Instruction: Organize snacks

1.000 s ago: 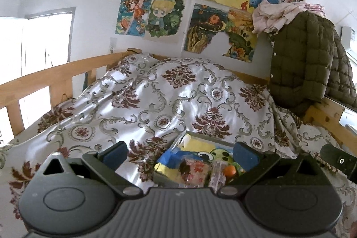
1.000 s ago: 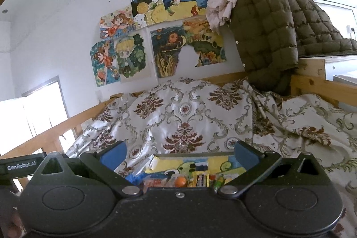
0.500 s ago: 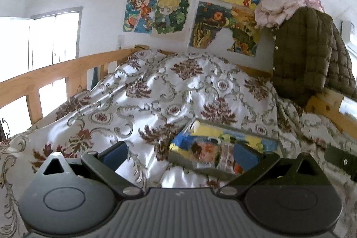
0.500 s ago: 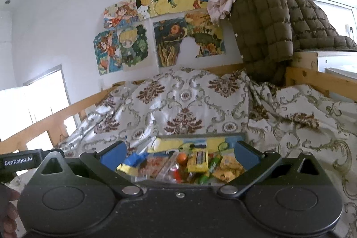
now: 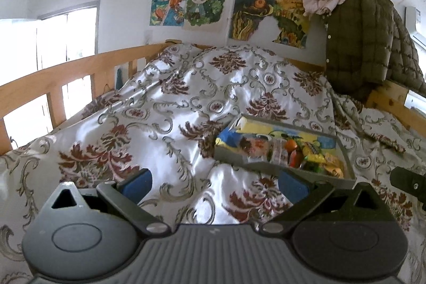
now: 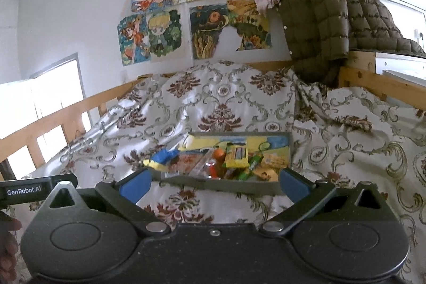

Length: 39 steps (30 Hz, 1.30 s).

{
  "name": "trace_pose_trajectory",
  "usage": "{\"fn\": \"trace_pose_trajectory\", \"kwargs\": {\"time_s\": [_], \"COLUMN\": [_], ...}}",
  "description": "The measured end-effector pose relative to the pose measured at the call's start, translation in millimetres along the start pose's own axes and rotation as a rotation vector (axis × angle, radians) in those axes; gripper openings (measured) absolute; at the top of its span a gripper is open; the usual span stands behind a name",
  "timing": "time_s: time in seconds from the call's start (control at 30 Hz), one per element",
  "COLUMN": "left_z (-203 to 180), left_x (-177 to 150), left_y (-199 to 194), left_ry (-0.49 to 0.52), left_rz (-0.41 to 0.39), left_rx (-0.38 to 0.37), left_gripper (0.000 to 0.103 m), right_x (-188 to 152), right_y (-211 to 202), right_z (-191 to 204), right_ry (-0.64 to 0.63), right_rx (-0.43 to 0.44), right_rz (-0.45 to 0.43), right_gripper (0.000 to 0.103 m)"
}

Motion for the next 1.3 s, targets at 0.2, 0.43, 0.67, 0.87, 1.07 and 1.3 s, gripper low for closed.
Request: {"fn": "trace_pose_trajectory", "kwargs": {"time_s": [0.2, 0.43, 0.67, 0.87, 1.07, 1.3], "left_z": [8.0, 10.4, 14.6, 15.3, 16.5, 15.9], "left_x": [-16.8, -37.2, -46.1, -46.3, -45.6, -46.0], "left_y": [-6.7, -10.3, -6.6, -6.1, -5.9, -6.0], "left_ry": [0.008, 0.034, 0.031, 0.032, 0.03, 0.032], "left_rz": [0.016, 0.042, 0.069, 0.068, 0.069, 0.068], "left_rx": [0.011, 0.016, 0.028, 0.029, 0.032, 0.032], "left_gripper": [0.103, 0.103, 0.103, 0.103, 0.103, 0.103], "right_x": [-13.0, -28.9, -36.7, -37.0, -37.2, -37.2], "right_y": [-7.8, -9.1, -6.7, -5.0, -4.6, -4.7], "right_z": [5.4, 10.6, 11.4, 10.6, 9.8, 9.7], "right_ry": [-0.003, -0.01, -0.013, -0.009, -0.009, -0.007], "right_rx": [-0.015, -0.038, -0.055, -0.056, -0.056, -0.056], "right_rz": [0.03, 0.081, 0.108, 0.112, 0.113, 0.113], "right_gripper": [0.102, 0.102, 0.102, 0.102, 0.102, 0.102]}}
Point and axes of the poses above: each gripper's, at about its wrist camera, not at the fingertips, and y roughly the way its jaws point, z to its left, x to its top, the point moved 1 cm from there along y, roughly the way its jaws point, and after that the axes turned 5 degrees about x, right-handed, at the moved point
